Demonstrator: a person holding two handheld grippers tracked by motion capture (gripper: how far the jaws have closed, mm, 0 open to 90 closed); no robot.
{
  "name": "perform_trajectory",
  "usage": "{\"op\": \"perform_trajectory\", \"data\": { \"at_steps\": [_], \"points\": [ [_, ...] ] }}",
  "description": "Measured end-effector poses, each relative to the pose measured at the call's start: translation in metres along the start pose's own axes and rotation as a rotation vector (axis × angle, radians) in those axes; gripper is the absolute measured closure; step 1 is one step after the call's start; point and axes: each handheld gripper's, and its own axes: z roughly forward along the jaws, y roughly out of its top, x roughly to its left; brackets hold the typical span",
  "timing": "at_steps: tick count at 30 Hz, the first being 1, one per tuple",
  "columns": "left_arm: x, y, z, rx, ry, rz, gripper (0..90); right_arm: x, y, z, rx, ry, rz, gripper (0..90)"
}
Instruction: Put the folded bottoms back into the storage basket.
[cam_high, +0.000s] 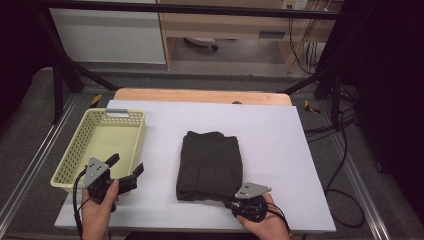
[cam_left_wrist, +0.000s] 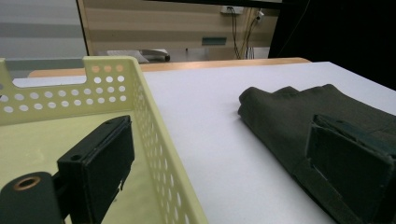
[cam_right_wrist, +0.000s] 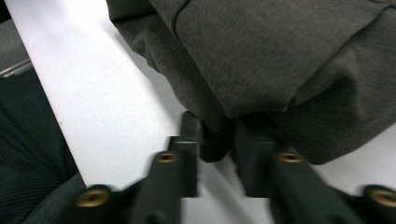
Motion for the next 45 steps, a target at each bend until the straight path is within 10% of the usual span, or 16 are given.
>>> {"op": "perform_trajectory", "data": {
  "at_steps": [14,22,45],
  "points": [
    [-0.003,0.001,0.002,0.005,-0.006,0.015,7.7,-0.001,-0.011,-0.031,-0.084,-0.086,0.078,14.5],
    [-0.003,0.0,0.003,0.009,-0.012,0.02,7.7,0.002,0.004,-0.018,-0.143,-0.091,0.005,11.1],
    [-0.002,-0.001,0.008,0.026,-0.022,0.01,7.7,0.006,0.001,0.023,0.022,-0.186,-0.153,22.9]
  ]
}}
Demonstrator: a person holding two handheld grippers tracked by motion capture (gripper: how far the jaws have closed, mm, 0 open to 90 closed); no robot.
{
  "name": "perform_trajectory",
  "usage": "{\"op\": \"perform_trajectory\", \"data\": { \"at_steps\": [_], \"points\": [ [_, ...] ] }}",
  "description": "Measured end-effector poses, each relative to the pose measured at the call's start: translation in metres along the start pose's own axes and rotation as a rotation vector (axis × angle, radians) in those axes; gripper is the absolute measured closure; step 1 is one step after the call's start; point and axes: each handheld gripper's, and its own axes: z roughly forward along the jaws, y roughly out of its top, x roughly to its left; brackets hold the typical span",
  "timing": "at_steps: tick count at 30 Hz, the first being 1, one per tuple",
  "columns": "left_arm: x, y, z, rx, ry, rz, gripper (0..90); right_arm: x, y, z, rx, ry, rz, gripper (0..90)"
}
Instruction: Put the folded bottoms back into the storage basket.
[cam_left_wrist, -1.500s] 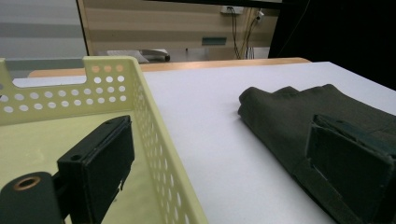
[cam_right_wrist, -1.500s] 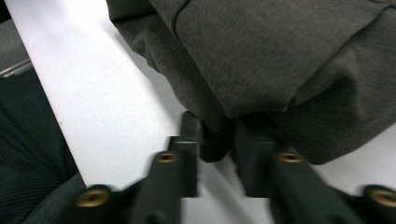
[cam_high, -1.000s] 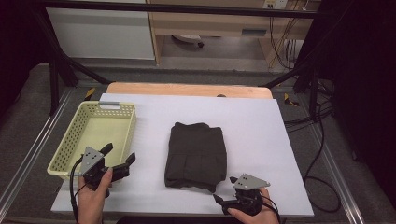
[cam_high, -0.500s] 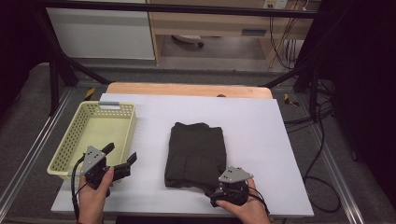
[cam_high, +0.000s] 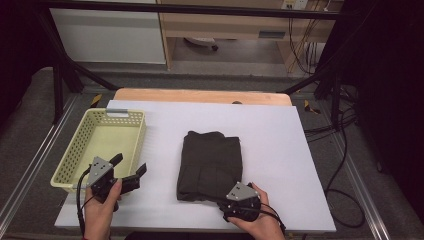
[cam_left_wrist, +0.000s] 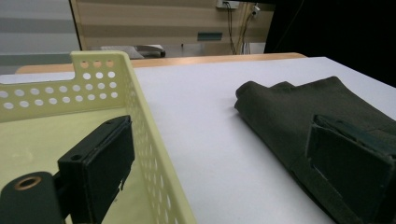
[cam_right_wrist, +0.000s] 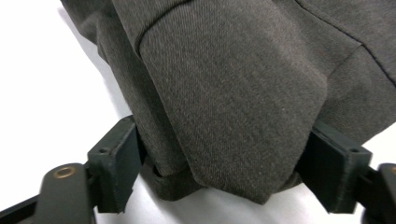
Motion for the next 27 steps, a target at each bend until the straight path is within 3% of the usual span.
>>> {"op": "perform_trajectory", "data": {
  "at_steps": [7,18,27],
  "points": [
    [-0.002,0.0,0.001,0.005,-0.004,0.009,7.7,-0.002,0.002,0.003,0.005,-0.013,0.021,30.2],
    [0.0,-0.001,0.001,0.005,0.005,0.0,7.7,-0.007,0.004,-0.005,-0.02,-0.002,0.008,58.1],
    [0.002,-0.001,0.002,0.004,0.009,-0.013,7.7,-0.009,0.005,-0.01,-0.039,0.017,0.008,64.1]
  ]
}}
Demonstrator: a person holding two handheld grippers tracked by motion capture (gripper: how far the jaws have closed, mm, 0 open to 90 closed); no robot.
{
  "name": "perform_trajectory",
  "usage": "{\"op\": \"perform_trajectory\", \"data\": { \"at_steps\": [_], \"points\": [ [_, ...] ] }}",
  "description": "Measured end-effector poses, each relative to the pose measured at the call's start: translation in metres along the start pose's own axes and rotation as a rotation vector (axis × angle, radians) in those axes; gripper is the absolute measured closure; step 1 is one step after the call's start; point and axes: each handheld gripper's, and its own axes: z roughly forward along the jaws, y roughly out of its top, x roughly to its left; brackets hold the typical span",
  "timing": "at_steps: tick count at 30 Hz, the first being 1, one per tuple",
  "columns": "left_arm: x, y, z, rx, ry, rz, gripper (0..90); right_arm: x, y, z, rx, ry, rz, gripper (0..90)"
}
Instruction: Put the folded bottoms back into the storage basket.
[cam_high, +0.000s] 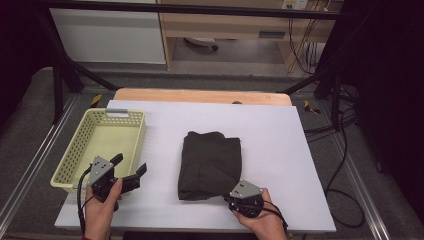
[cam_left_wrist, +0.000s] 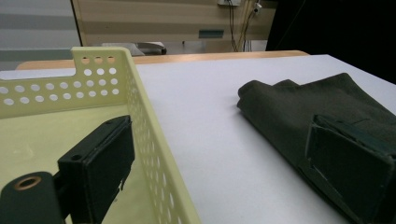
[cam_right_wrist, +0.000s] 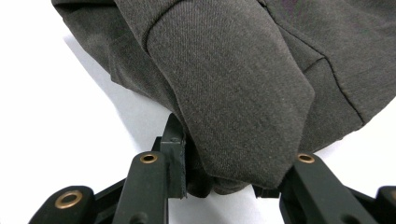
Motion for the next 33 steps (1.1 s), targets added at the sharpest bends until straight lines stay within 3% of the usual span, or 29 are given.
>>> {"op": "perform_trajectory", "data": {
  "at_steps": [7,13,15,18,19,20,21,22,25,27,31,33],
  "points": [
    [0.001,0.001,-0.004,-0.009,0.008,-0.005,7.8,0.0,-0.003,-0.008,0.004,0.022,0.019,63.9],
    [-0.011,0.003,-0.008,-0.022,-0.027,0.011,8.0,-0.001,-0.003,-0.007,0.01,0.028,0.032,63.1],
    [-0.022,0.006,-0.007,-0.01,-0.047,0.038,8.0,0.0,-0.002,-0.007,0.013,0.029,0.03,63.1],
    [-0.03,0.008,-0.006,-0.01,-0.063,0.043,7.9,-0.001,-0.003,-0.008,0.009,0.031,0.037,63.1],
    [-0.039,0.011,-0.002,-0.001,-0.071,0.076,7.6,-0.001,-0.003,-0.009,0.009,0.033,0.038,63.1],
    [-0.039,0.011,-0.002,-0.001,-0.071,0.076,7.7,0.0,-0.003,-0.009,0.011,0.034,0.035,63.1],
    [-0.05,0.015,0.0,0.014,-0.071,0.112,7.7,0.0,-0.004,-0.009,0.012,0.032,0.03,63.0],
    [-0.05,0.015,0.0,0.014,-0.071,0.112,7.9,0.0,-0.004,-0.009,0.012,0.032,0.03,63.0],
    [-0.071,0.023,0.008,0.034,-0.114,0.152,7.3,0.002,-0.004,-0.009,0.011,0.029,0.032,62.5],
    [-0.074,0.025,0.011,0.036,-0.112,0.157,7.5,0.001,-0.004,-0.009,0.011,0.032,0.041,62.1],
    [-0.079,0.029,0.032,0.047,-0.148,0.095,9.1,0.002,-0.004,-0.008,0.012,0.028,0.041,61.9],
    [-0.081,0.03,0.037,0.05,-0.144,0.105,9.1,0.002,-0.004,-0.008,0.016,0.028,0.036,61.9]
  ]
}}
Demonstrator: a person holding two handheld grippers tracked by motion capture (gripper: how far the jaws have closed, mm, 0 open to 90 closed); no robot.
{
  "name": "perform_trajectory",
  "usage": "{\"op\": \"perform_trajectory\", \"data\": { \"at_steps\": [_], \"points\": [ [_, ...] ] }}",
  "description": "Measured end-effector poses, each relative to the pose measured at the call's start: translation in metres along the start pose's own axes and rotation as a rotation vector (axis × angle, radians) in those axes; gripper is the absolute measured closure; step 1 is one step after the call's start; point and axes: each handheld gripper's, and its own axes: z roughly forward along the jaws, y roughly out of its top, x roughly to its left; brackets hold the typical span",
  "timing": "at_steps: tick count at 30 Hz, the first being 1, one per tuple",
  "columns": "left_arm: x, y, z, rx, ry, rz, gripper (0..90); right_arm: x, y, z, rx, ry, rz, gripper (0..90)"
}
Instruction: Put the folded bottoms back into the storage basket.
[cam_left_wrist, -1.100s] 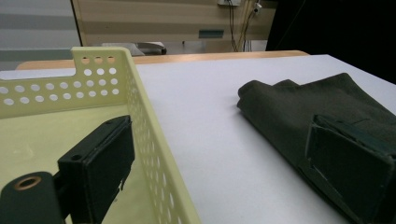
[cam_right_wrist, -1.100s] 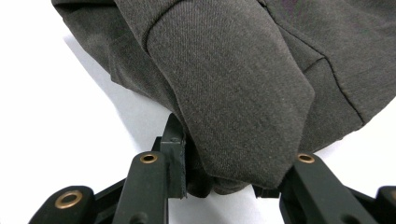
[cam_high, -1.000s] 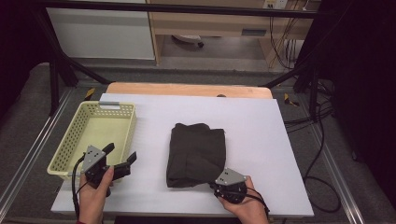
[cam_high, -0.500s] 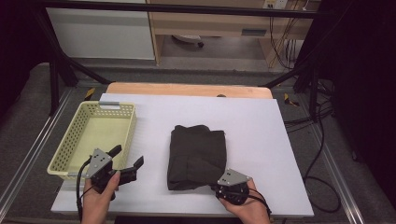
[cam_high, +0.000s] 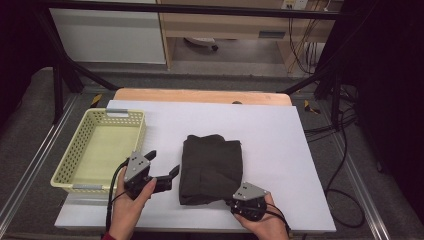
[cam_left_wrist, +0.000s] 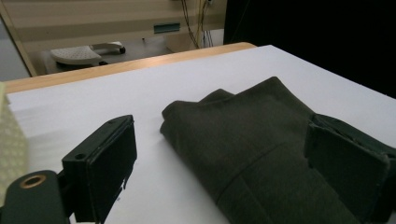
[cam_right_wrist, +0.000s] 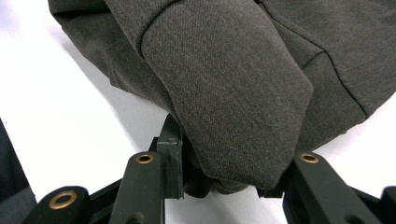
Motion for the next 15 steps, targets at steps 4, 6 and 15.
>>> {"op": "perform_trajectory", "data": {
  "at_steps": [4,6,15],
  "points": [
    [-0.003,0.003,0.017,0.006,-0.022,-0.017,9.3,0.0,0.0,0.0,0.001,0.003,-0.008,62.0],
    [-0.004,0.006,0.03,0.009,0.002,0.021,9.4,0.0,0.0,0.0,0.0,0.003,-0.008,61.9],
    [0.004,0.01,0.06,-0.003,0.025,0.023,10.6,-0.001,-0.001,0.0,-0.003,0.011,-0.001,61.6]
  ]
}}
